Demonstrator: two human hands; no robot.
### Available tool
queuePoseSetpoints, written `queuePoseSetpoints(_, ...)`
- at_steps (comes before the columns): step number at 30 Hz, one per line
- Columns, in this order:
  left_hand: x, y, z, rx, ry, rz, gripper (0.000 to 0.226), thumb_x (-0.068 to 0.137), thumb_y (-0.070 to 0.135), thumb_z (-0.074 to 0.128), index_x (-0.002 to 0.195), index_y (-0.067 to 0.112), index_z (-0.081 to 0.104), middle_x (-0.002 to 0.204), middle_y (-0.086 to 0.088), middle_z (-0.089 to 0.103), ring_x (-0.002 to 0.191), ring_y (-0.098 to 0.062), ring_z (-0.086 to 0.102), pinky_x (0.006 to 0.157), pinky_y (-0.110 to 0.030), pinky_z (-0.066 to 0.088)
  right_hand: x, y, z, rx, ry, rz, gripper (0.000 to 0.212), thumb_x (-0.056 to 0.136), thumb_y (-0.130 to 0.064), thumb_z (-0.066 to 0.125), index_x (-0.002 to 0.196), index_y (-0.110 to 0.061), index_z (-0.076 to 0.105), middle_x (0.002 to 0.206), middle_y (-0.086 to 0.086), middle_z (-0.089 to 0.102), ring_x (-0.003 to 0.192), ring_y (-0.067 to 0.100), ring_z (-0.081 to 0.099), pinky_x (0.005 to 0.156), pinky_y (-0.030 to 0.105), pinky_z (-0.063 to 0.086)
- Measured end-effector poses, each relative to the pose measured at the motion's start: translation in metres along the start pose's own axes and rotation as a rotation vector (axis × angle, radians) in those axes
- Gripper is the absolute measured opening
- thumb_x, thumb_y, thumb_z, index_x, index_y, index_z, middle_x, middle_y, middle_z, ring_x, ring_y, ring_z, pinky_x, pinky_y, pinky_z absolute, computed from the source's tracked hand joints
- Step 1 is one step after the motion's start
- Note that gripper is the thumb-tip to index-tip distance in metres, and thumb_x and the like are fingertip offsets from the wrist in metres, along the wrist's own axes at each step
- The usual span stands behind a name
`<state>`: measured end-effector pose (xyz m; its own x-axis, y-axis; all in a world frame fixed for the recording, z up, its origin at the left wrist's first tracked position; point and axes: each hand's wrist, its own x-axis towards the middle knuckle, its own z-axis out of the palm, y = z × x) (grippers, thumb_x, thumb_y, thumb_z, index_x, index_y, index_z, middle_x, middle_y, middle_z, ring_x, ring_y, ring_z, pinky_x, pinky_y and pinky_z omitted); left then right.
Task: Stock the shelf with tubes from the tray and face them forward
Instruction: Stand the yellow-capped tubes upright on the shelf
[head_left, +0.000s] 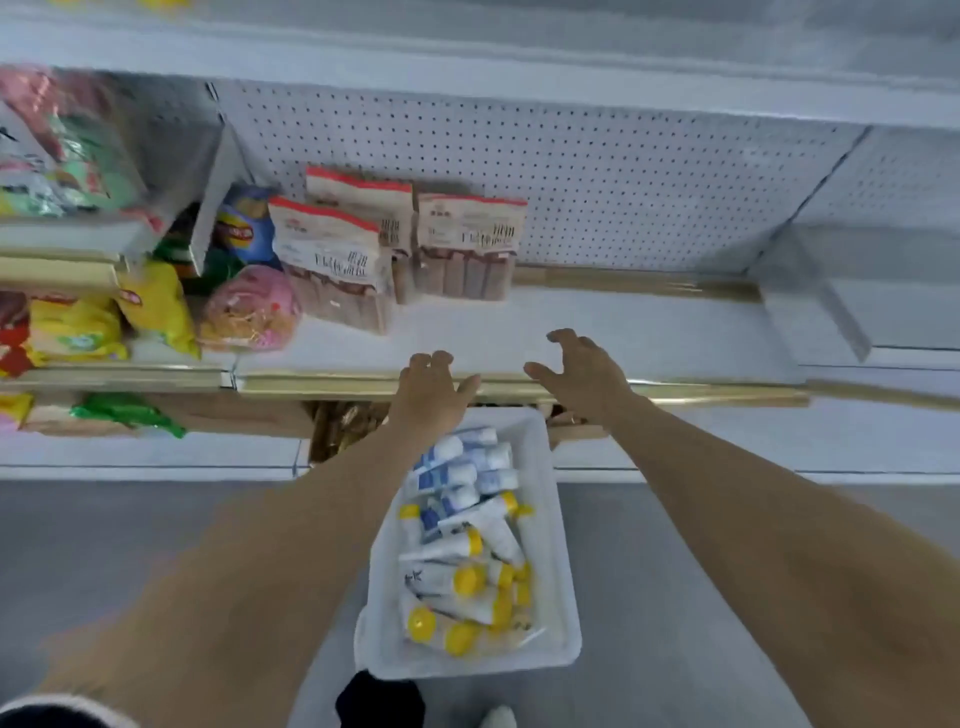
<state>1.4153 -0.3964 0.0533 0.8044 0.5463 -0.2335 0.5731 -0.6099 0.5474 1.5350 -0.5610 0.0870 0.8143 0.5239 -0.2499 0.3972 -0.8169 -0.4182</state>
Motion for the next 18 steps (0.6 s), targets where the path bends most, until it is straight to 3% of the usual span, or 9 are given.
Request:
queuePoseSetpoints(3, 0.005, -0.042, 0.048, -0.025, -0.124, -0.047, 0.058, 0.092, 0.05, 0.054, 0.132, 0.008, 0.049, 0.128, -0.017, 0.052, 0.114, -0.033, 0.053, 0.089, -0.038, 0.045, 0.004, 0.026, 0.061, 0.037, -0.108, 0.105, 0.061, 0.09, -0.054, 0.056, 0.137, -0.018, 0.044, 0.128, 0.008, 0.056, 0.117, 0.03, 0.056, 0.083, 0.032, 0.039)
queuePoseSetpoints(6, 0.003, -0.084, 0.092, -0.014, -0.293, -0.107, 0.061, 0.094, 0.05, 0.051, 0.138, 0.007, 0.044, 0.13, -0.018, 0.053, 0.111, -0.033, 0.055, 0.084, -0.038, 0.046, -0.002, 0.049, 0.124, 0.082, -0.258, 0.184, 0.061, 0.09, -0.056, 0.055, 0.136, -0.017, 0.047, 0.128, 0.007, 0.06, 0.119, 0.026, 0.056, 0.087, 0.032, 0.041)
queuePoseSetpoints(10, -0.009, -0.129, 0.141, -0.032, -0.476, -0.182, 0.046, 0.096, 0.043, 0.05, 0.123, 0.006, 0.053, 0.112, -0.014, 0.061, 0.1, -0.031, 0.059, 0.07, -0.031, 0.036, -0.015, 0.072, 0.196, 0.159, -0.409, 0.348, 0.054, 0.093, -0.05, 0.056, 0.131, -0.012, 0.052, 0.132, 0.007, 0.057, 0.123, 0.025, 0.051, 0.093, 0.029, 0.037)
queuePoseSetpoints(13, -0.016, -0.16, 0.169, -0.054, -0.561, -0.243, 0.047, 0.094, 0.048, 0.052, 0.122, 0.011, 0.058, 0.114, -0.006, 0.064, 0.1, -0.023, 0.06, 0.072, -0.025, 0.035, -0.02, 0.088, 0.24, 0.178, -0.459, 0.434, 0.055, 0.092, -0.053, 0.056, 0.132, -0.015, 0.053, 0.136, 0.004, 0.056, 0.127, 0.024, 0.05, 0.1, 0.03, 0.036)
queuePoseSetpoints(16, -0.016, -0.181, 0.188, -0.056, -0.643, -0.262, 0.049, 0.094, 0.049, 0.051, 0.127, 0.013, 0.058, 0.125, -0.005, 0.063, 0.112, -0.024, 0.058, 0.079, -0.025, 0.038, -0.019, 0.096, 0.27, 0.188, -0.509, 0.465, 0.063, 0.093, -0.053, 0.054, 0.142, -0.015, 0.045, 0.145, 0.003, 0.049, 0.134, 0.023, 0.045, 0.105, 0.029, 0.032)
queuePoseSetpoints(18, -0.014, -0.187, 0.195, -0.052, -0.677, -0.282, 0.05, 0.094, 0.051, 0.05, 0.127, 0.015, 0.058, 0.126, -0.005, 0.063, 0.114, -0.025, 0.058, 0.079, -0.024, 0.036, -0.018, 0.098, 0.283, 0.224, -0.529, 0.497, 0.064, 0.094, -0.05, 0.055, 0.145, -0.016, 0.042, 0.145, 0.004, 0.049, 0.131, 0.023, 0.047, 0.098, 0.027, 0.036)
